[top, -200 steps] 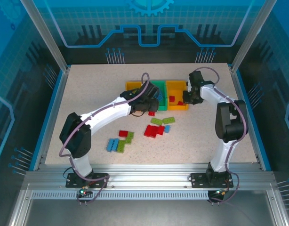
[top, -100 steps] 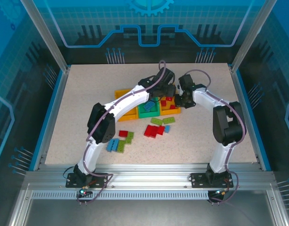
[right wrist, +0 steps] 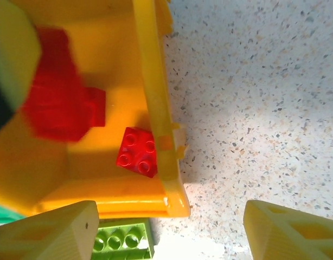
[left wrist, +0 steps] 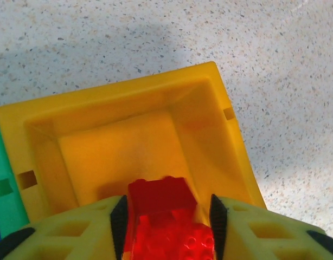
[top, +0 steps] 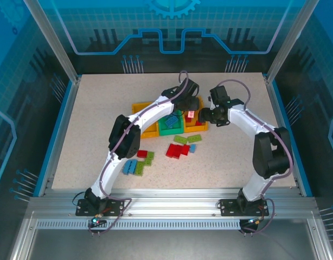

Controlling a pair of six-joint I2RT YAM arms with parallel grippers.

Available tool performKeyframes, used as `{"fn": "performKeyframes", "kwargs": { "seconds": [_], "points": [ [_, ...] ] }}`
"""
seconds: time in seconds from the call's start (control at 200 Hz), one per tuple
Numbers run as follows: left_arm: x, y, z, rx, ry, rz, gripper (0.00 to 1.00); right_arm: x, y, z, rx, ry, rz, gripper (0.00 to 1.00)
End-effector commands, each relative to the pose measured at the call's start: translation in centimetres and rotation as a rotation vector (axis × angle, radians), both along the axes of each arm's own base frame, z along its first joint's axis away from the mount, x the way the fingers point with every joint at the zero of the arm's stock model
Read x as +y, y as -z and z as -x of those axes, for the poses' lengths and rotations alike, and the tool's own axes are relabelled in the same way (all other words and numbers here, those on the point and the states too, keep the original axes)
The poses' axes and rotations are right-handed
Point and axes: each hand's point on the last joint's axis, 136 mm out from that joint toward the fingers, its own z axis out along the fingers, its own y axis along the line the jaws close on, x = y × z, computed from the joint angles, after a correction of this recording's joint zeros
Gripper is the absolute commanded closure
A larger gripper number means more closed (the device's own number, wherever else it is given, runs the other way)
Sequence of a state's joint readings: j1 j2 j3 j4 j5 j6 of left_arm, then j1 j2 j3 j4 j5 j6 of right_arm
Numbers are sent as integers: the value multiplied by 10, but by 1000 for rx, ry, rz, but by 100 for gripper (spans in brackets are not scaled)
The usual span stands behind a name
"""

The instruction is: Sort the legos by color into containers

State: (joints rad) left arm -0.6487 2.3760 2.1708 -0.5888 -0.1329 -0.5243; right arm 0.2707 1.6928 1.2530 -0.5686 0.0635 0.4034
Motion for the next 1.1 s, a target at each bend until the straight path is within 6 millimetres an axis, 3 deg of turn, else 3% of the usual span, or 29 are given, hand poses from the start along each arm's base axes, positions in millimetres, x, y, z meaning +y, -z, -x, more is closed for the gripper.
{"fn": "performKeyframes", "kwargs": {
  "seconds": [0.0, 0.11, 0.185, 0.34, 0.465, 0.71, 1.095],
  "points": [
    [-3, -15, 7, 3, 6, 24, 39, 4, -1, 26, 46, -9, -17, 27],
    [6, -33, 15, -16, -13, 31, 11, 13, 1, 49, 67, -6, -59, 28],
    [15, -49, 23, -42, -31, 42, 2, 23, 6, 66, 81, -17, -77, 29],
    [35, -83, 44, -118, -56, 100, 1, 42, 17, 96, 125, -21, -108, 31],
    [57, -89, 64, -134, -69, 83, 1, 54, 29, 110, 154, -10, -122, 31],
    [97, -67, 104, -107, -115, 44, 1, 65, 47, 127, 205, 4, -115, 32],
    [125, -35, 144, -58, -147, 50, 1, 68, 64, 118, 220, 70, -105, 35]
  ]
}}
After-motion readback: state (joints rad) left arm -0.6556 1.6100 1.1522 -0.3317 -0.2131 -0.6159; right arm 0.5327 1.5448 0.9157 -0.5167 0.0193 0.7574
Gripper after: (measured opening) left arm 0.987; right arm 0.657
